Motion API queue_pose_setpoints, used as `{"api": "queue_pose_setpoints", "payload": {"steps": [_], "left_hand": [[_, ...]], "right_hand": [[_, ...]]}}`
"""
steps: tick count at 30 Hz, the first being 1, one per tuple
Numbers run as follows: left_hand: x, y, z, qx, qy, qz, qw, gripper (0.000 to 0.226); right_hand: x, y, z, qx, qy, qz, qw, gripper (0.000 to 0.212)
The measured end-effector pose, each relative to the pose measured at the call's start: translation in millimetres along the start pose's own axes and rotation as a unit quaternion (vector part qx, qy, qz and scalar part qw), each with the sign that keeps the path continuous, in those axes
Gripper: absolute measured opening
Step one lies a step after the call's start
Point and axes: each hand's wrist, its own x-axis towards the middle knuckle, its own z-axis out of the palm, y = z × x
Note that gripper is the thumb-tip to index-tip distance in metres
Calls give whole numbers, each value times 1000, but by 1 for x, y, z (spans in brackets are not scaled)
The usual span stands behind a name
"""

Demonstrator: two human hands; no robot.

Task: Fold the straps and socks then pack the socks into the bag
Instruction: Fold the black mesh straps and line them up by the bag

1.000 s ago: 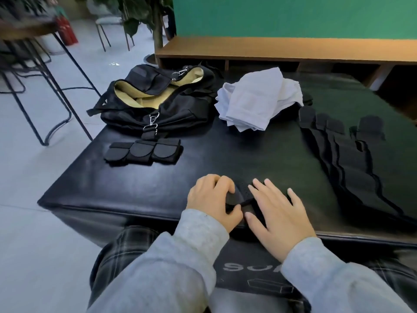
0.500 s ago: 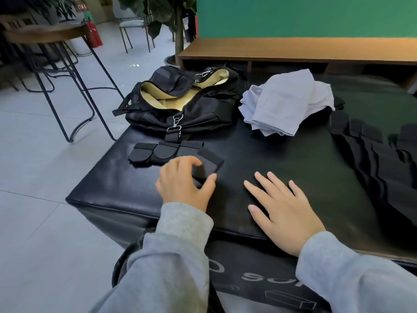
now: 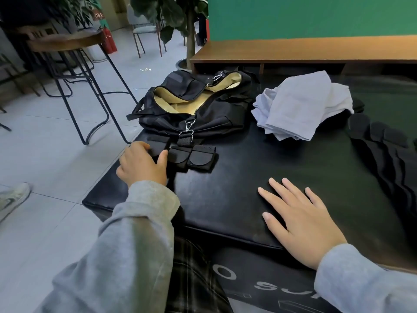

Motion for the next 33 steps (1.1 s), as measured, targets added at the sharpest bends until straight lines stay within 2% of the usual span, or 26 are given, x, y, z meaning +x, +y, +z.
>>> {"api": "queue_pose_setpoints", "payload": {"steps": [2,6,11,13,15,16,17,19,21,23,26,29,33], "left_hand": [[2,-5,5,10,-24,-6,1000,39],[-1,-9,10,-43,-42,4,998,39],[-20,-4,14,-69,26,86,994,37],[-40,5,17,-116,56,126,984,35],[-71,18,19,-175,67,171,967,37],[-89,25,21,-209,57,190,958,38],[-109,33,23,-243,37,199,949,38],[-150,50,27,-305,-7,198,932,34],[-182,65,28,-341,-48,203,917,32],[-204,76,30,-355,-79,216,906,31],[-225,88,33,-370,-105,216,897,31],[-239,92,35,-373,-121,232,890,32],[-238,88,36,-368,-129,262,883,31]], "right_hand": [[0,0,2,-7,14,1,1000,49],[0,0,2,-1,16,-1,1000,49],[1,0,-1,26,-3,-8,1000,59],[0,1,-2,54,20,-20,998,70],[-5,1,-2,104,71,-26,992,61],[-8,-1,-4,166,102,-8,981,45],[-13,-2,-7,266,138,25,954,31],[-24,3,-8,472,220,101,848,27],[-37,9,-10,572,290,150,753,25],[-54,13,-11,600,341,166,704,22],[-77,19,-12,594,374,194,685,32],[-84,34,-23,573,407,217,677,26],[-91,59,-35,513,429,230,707,27]]}}
